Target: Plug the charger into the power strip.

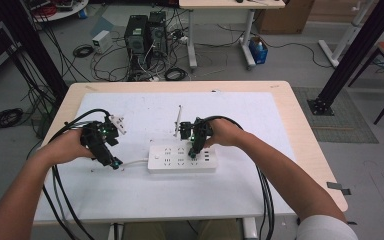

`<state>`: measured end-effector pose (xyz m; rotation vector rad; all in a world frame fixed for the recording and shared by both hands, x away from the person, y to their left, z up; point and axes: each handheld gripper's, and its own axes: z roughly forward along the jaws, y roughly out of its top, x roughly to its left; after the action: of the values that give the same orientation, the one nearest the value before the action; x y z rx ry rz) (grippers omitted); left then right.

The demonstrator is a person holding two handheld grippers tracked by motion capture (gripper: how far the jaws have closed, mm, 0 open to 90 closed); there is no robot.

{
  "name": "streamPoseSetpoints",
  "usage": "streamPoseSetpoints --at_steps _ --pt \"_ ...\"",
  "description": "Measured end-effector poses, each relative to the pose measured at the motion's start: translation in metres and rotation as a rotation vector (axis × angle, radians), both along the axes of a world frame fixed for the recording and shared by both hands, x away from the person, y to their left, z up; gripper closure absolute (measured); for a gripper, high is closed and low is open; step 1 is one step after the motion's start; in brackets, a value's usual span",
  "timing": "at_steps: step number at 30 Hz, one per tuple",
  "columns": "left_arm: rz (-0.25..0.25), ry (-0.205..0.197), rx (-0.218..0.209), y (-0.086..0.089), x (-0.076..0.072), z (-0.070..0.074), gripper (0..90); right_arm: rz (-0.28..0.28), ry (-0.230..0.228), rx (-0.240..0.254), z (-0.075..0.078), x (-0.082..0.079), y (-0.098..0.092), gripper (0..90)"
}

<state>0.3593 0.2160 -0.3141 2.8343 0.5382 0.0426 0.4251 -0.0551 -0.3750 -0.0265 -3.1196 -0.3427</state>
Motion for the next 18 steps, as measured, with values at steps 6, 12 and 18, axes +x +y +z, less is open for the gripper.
streamPoseSetpoints --at_steps 6,12,18 --pt "0.005 -0.011 -0.004 0.003 0.001 0.001 22.2 -0.192 0.049 0.152 0.013 0.013 -0.023 22.3" --pt "0.023 -0.021 -0.018 0.003 0.004 0.001 22.2 -0.373 0.026 0.205 0.042 0.021 -0.054 18.9" --pt "0.028 -0.023 -0.019 0.001 0.003 0.002 22.2 -0.427 -0.061 0.151 0.058 0.011 -0.078 18.7"
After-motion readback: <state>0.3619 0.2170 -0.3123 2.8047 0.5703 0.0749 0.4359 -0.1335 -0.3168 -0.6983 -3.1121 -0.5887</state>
